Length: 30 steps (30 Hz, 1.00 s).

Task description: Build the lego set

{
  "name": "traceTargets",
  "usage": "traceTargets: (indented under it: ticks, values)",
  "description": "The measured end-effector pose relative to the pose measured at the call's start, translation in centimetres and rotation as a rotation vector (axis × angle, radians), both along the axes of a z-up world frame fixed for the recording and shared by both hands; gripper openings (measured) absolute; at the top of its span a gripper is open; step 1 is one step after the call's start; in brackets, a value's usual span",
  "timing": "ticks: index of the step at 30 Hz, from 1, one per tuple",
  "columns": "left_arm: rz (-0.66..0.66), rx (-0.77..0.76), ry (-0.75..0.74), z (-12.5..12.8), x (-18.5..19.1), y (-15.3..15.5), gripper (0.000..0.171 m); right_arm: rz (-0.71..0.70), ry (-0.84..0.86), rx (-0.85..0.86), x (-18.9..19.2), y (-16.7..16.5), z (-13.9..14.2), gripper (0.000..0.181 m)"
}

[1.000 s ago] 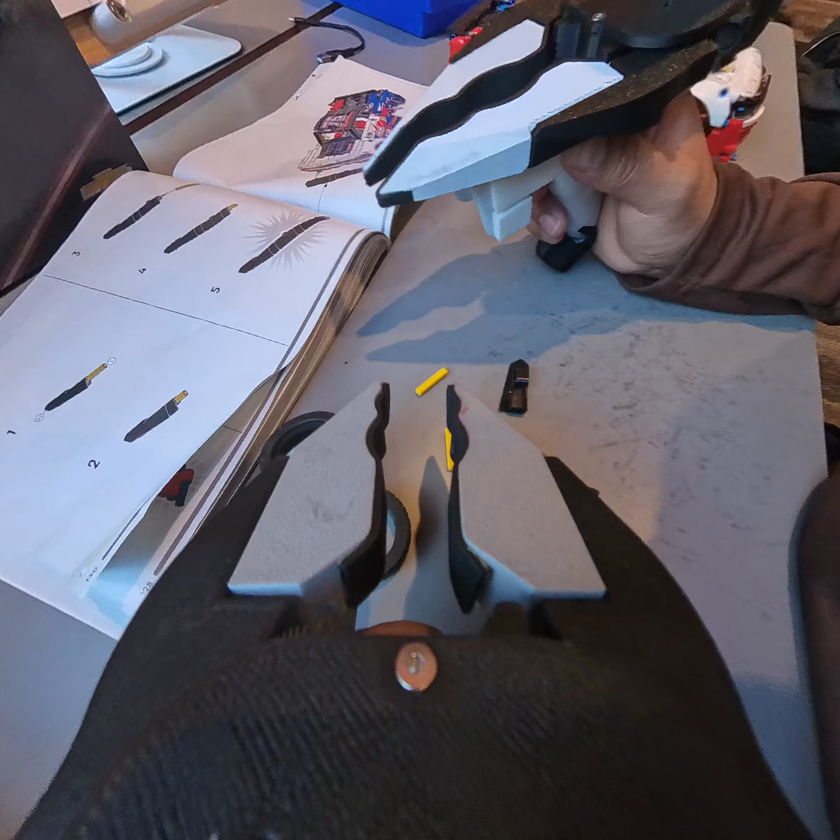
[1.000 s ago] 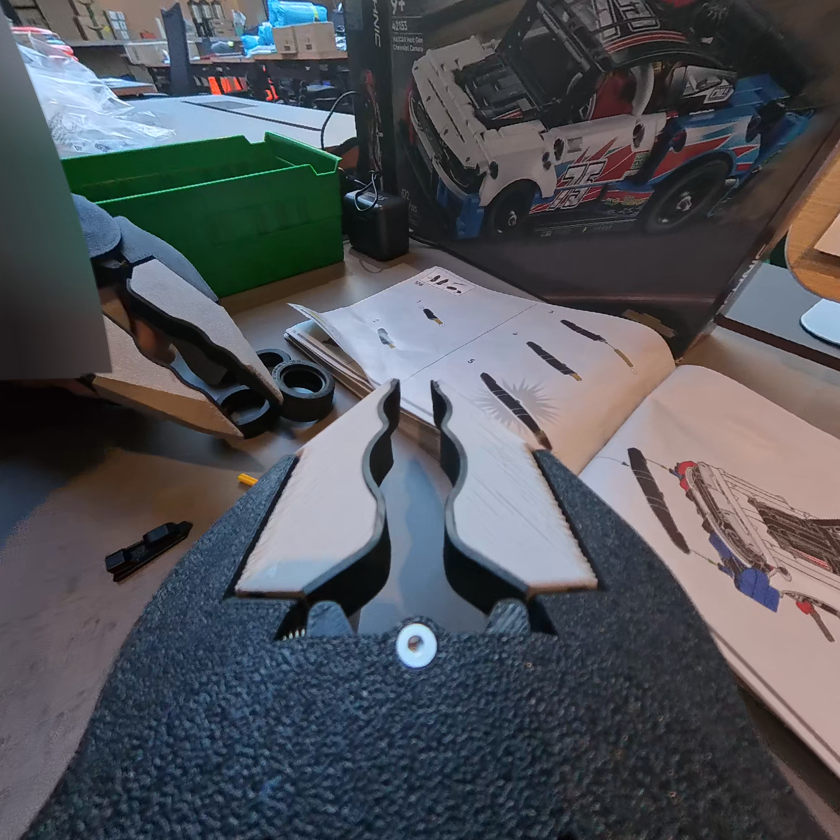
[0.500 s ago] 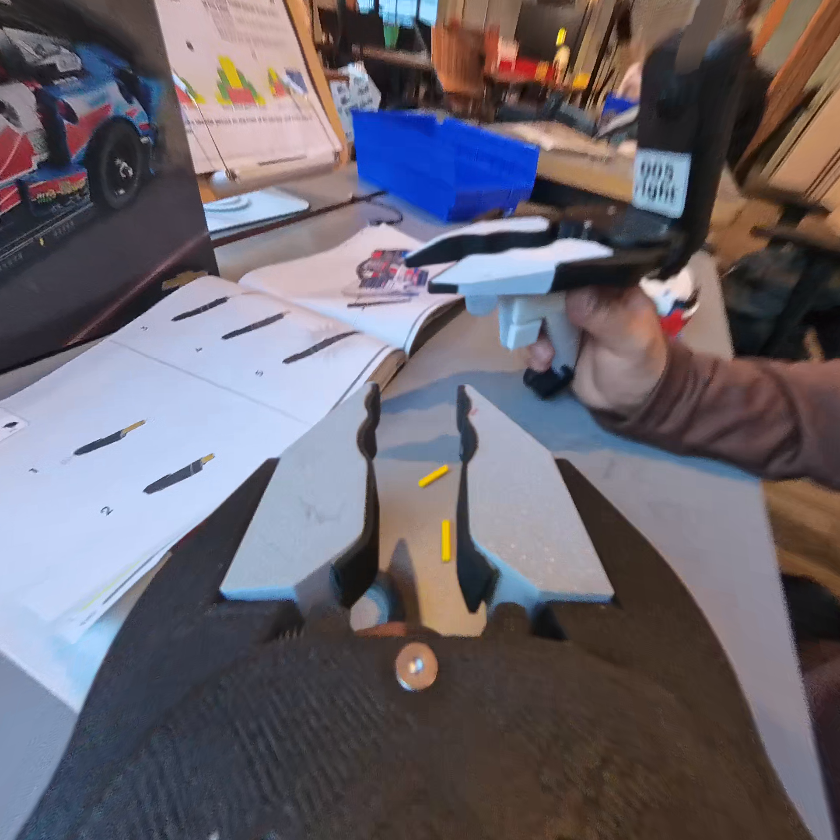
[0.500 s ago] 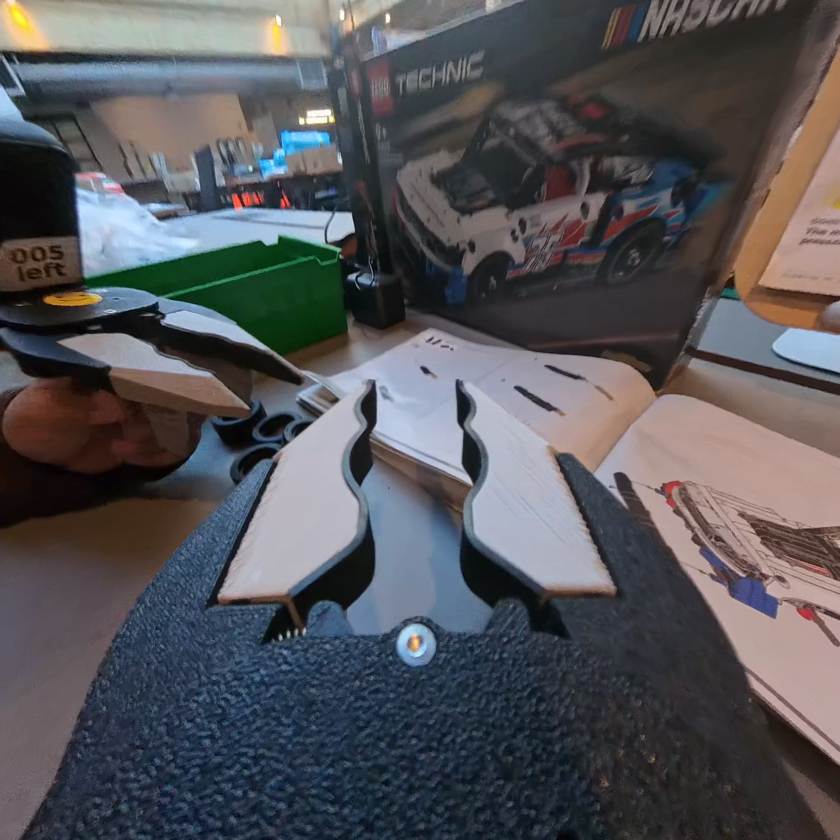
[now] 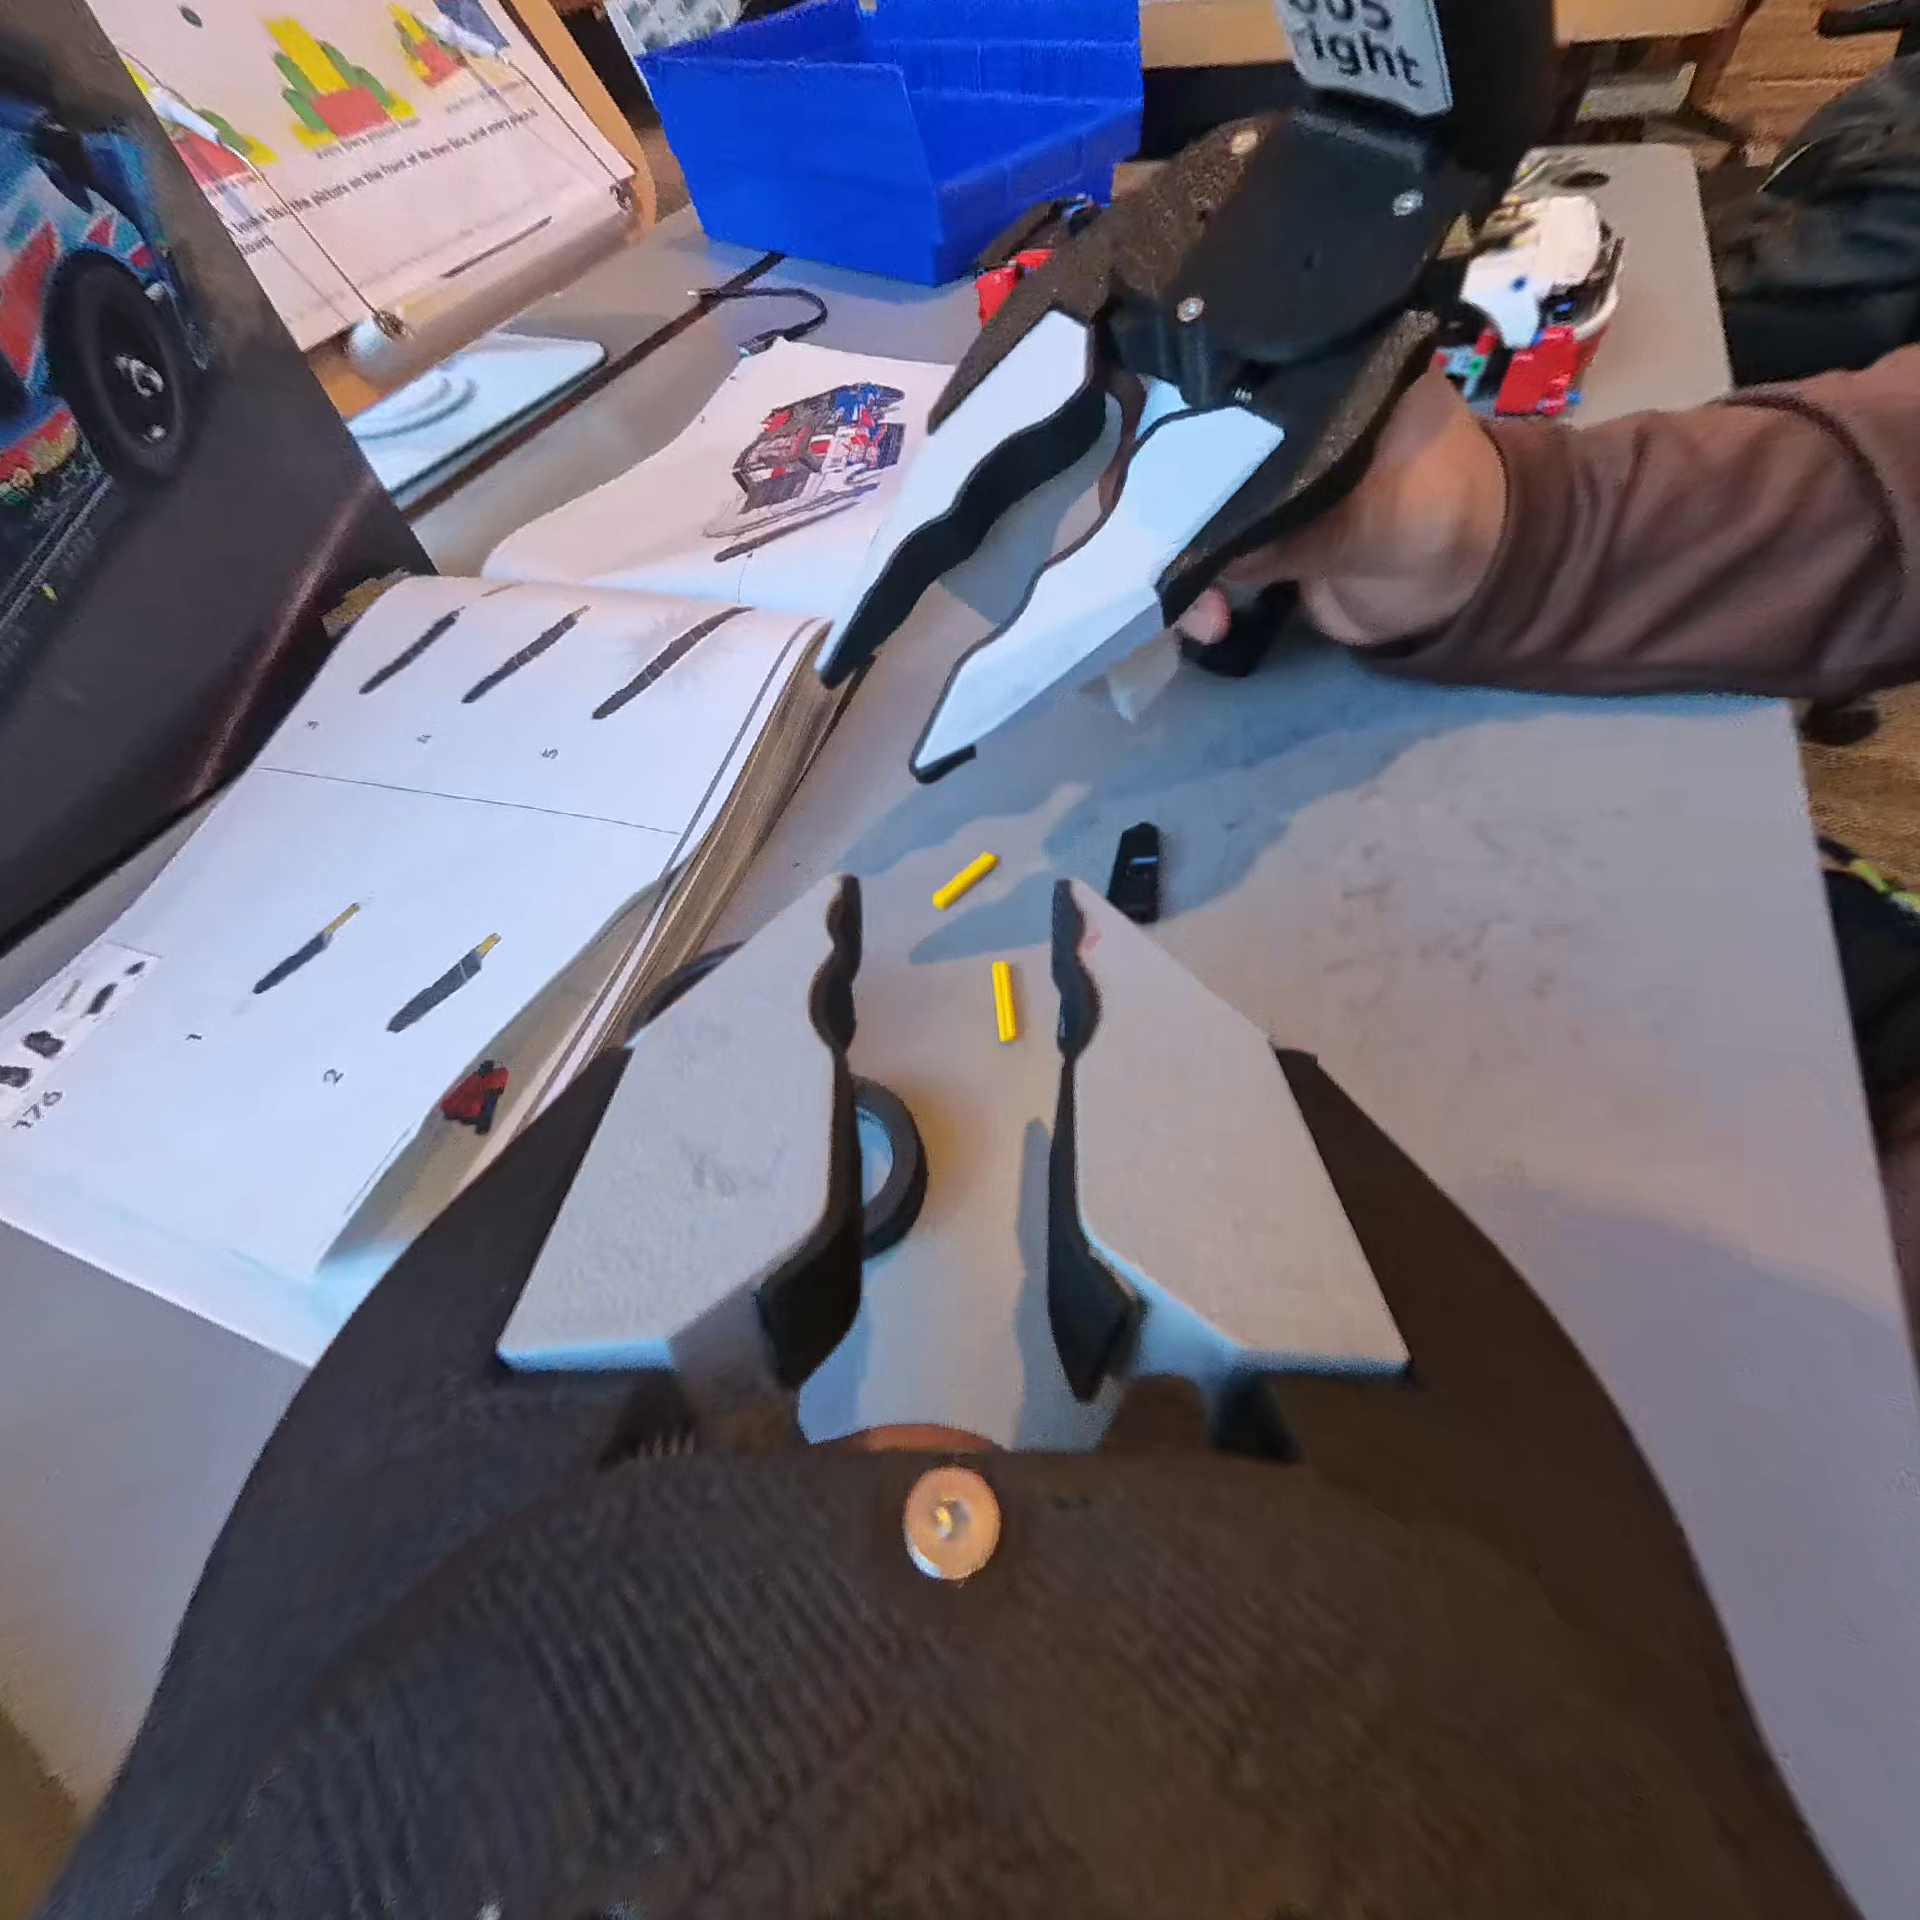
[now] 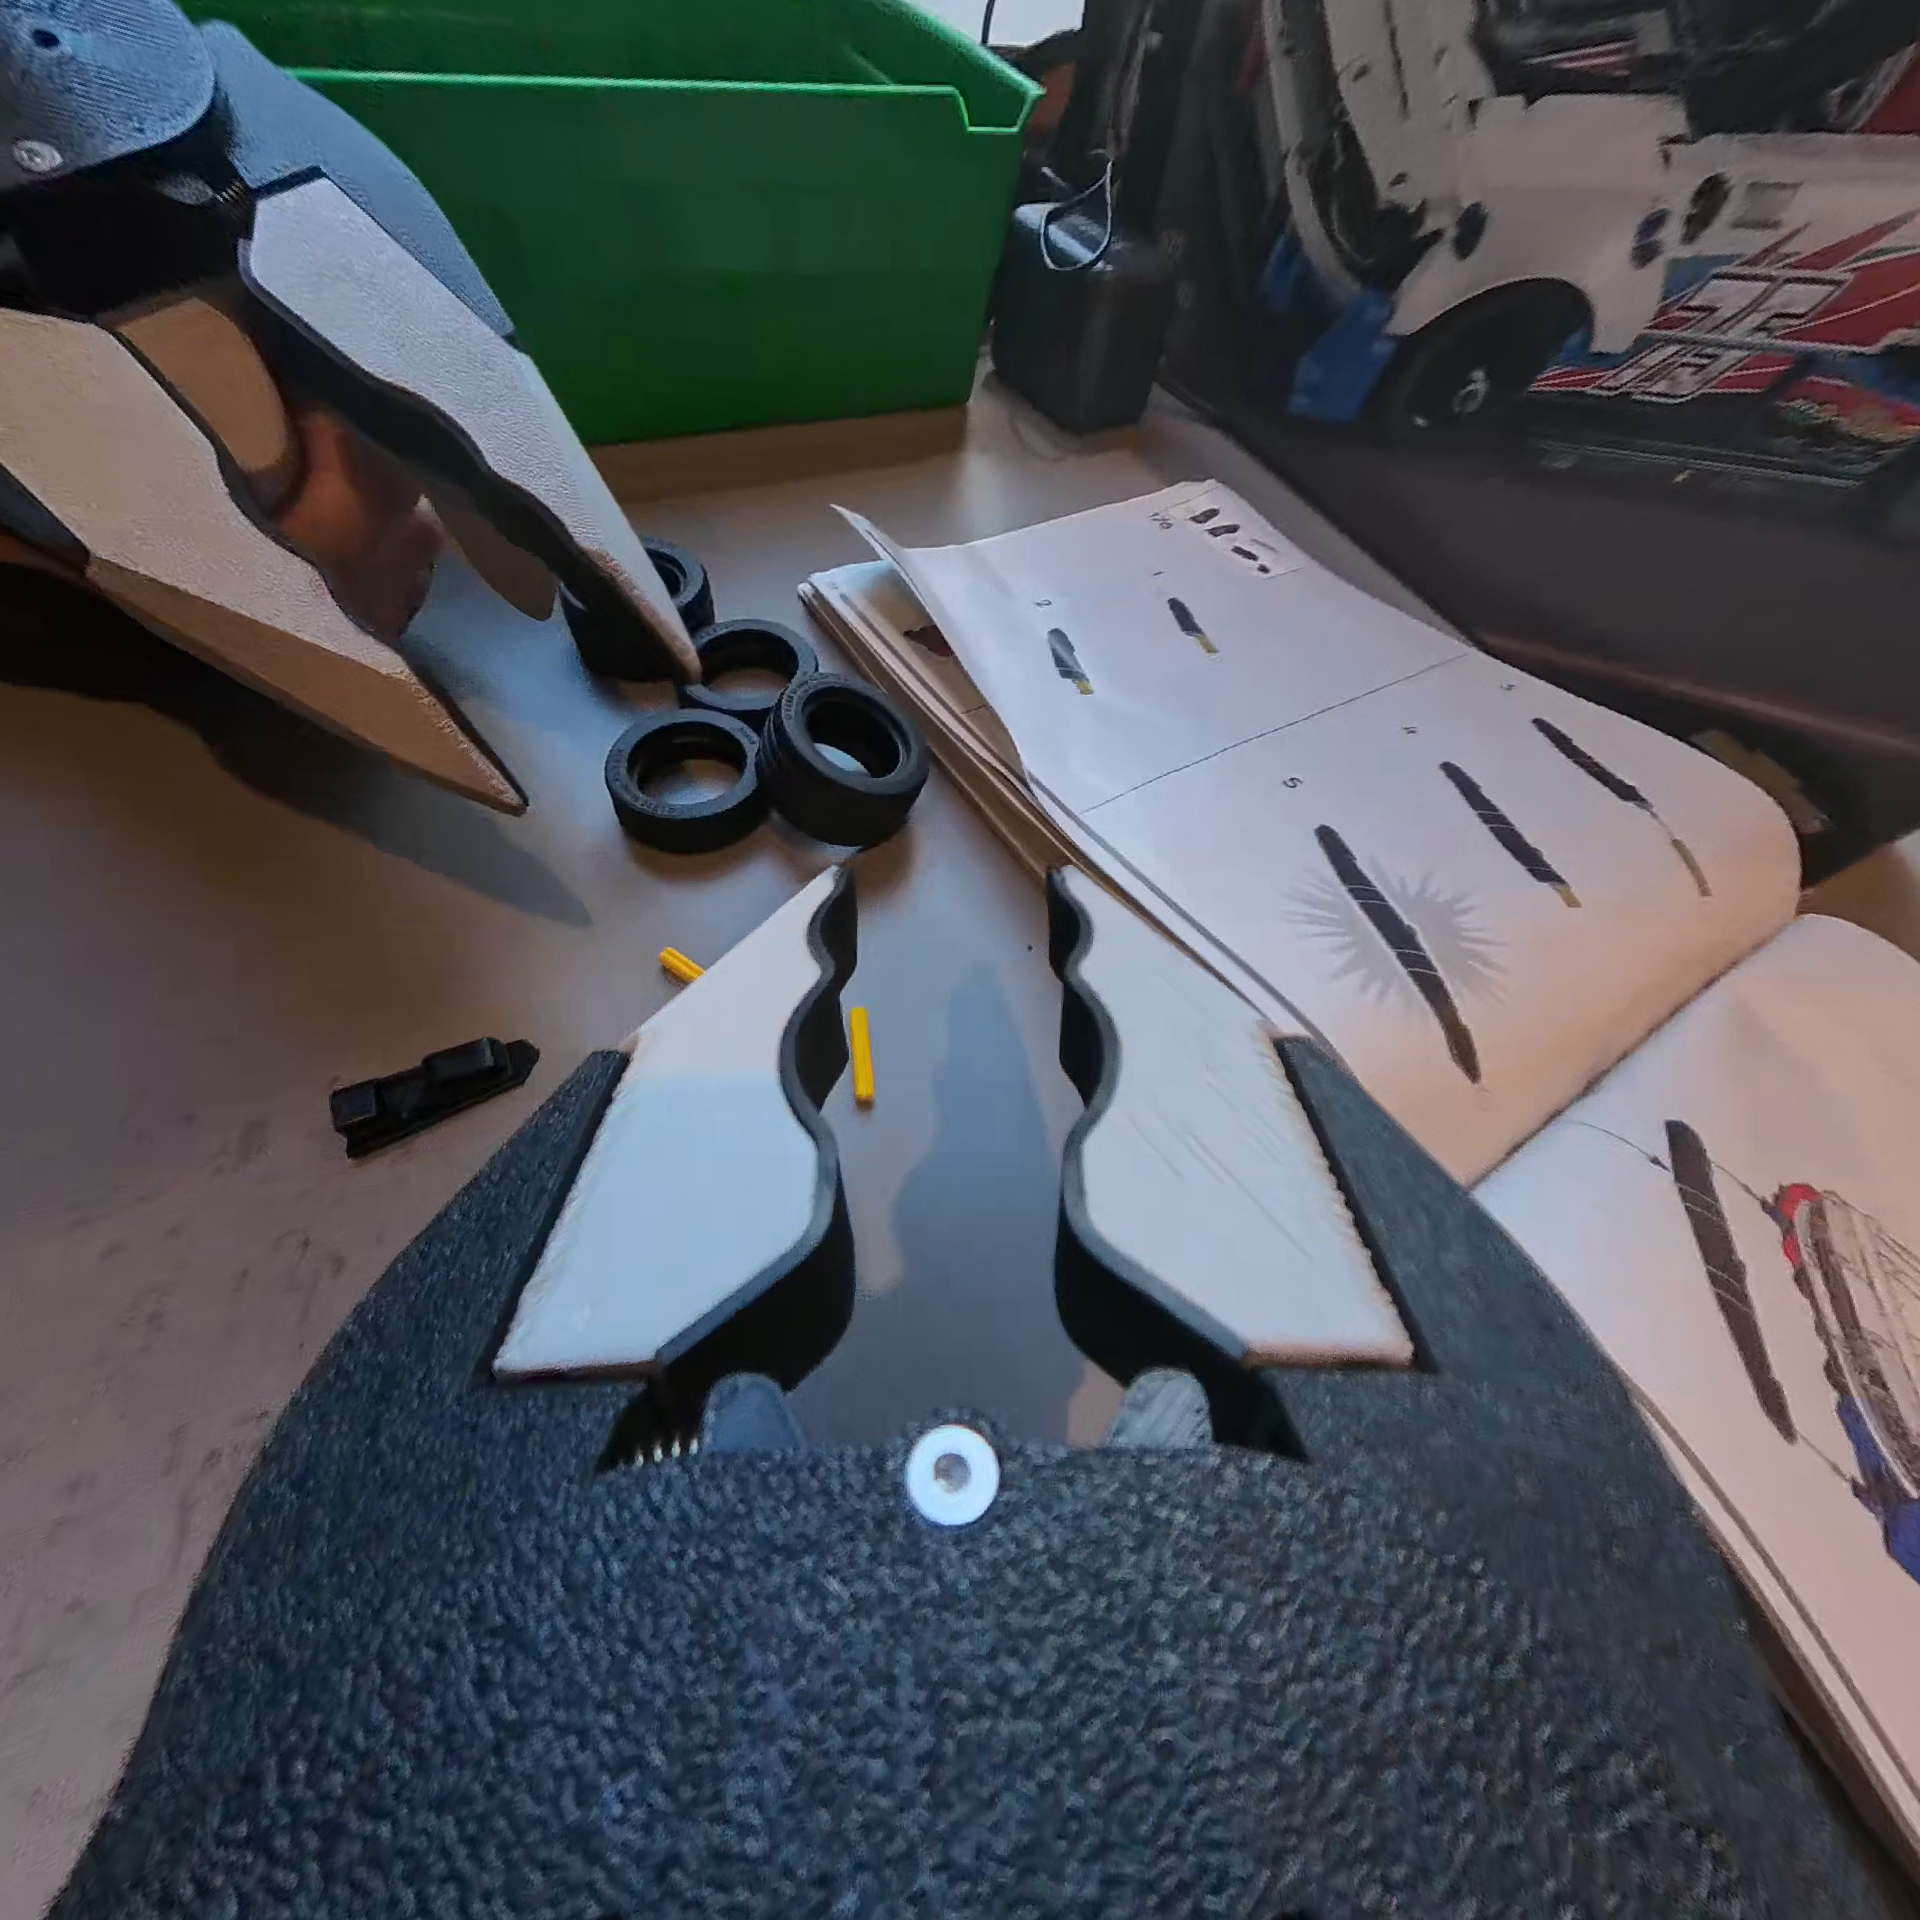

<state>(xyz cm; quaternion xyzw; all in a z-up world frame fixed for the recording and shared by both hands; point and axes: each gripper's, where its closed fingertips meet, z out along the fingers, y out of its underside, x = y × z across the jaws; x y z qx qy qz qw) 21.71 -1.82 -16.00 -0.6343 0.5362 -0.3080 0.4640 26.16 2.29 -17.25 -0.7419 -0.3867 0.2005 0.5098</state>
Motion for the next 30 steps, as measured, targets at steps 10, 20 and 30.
traceTargets:
  ticks: [10,20,30]
  values:
    - [0.006,0.082,0.041,-0.2,-0.8,-0.5,0.033,0.067,0.120,-0.079,-1.2,1.9,0.8,0.034]
    - [-0.015,-0.093,-0.047,0.2,-1.3,-0.2,0.041,0.124,0.134,-0.064,-1.8,1.2,1.2,0.035]
    - [0.010,-0.141,-0.085,0.6,-1.8,0.7,0.039,0.128,0.168,-0.079,-1.6,1.3,1.5,0.035]
